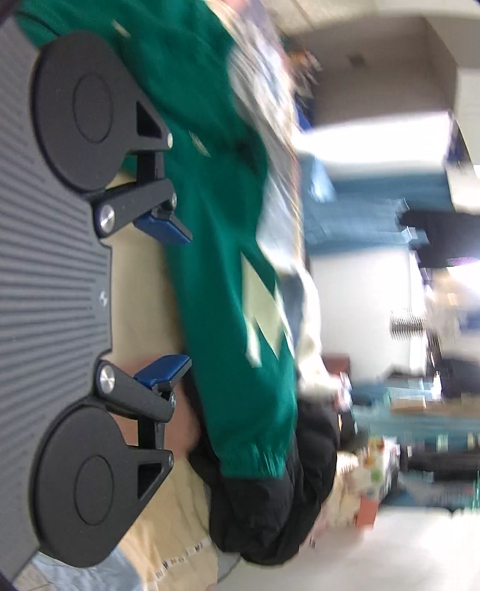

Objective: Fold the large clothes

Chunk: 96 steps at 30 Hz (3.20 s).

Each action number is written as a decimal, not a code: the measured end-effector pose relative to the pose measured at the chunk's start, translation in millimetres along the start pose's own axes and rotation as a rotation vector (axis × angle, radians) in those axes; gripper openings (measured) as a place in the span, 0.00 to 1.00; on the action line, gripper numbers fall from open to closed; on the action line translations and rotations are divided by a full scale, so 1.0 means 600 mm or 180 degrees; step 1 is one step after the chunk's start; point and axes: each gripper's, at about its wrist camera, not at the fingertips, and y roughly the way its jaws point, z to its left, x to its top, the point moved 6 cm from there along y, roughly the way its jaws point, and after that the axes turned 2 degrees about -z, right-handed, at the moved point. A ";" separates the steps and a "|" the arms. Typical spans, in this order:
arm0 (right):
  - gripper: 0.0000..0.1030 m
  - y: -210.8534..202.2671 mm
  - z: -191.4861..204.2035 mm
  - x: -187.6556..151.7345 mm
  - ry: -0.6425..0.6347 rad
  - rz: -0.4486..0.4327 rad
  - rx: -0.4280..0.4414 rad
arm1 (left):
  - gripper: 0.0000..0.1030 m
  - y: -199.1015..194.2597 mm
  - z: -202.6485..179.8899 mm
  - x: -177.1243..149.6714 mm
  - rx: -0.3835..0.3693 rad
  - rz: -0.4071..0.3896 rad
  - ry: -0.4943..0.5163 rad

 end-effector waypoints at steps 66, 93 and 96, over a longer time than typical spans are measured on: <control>0.68 -0.088 0.061 -0.286 0.2250 0.0612 0.0673 | 0.60 0.186 -0.277 -0.185 -0.0375 0.0315 0.2095; 0.68 -0.074 0.208 -0.303 0.1603 0.0907 0.1395 | 0.14 0.189 0.031 -0.020 -0.0521 0.0733 -0.1597; 0.68 -0.068 0.231 -0.299 0.1632 0.0912 0.1553 | 0.14 0.191 0.036 -0.021 -0.0570 0.0758 -0.1716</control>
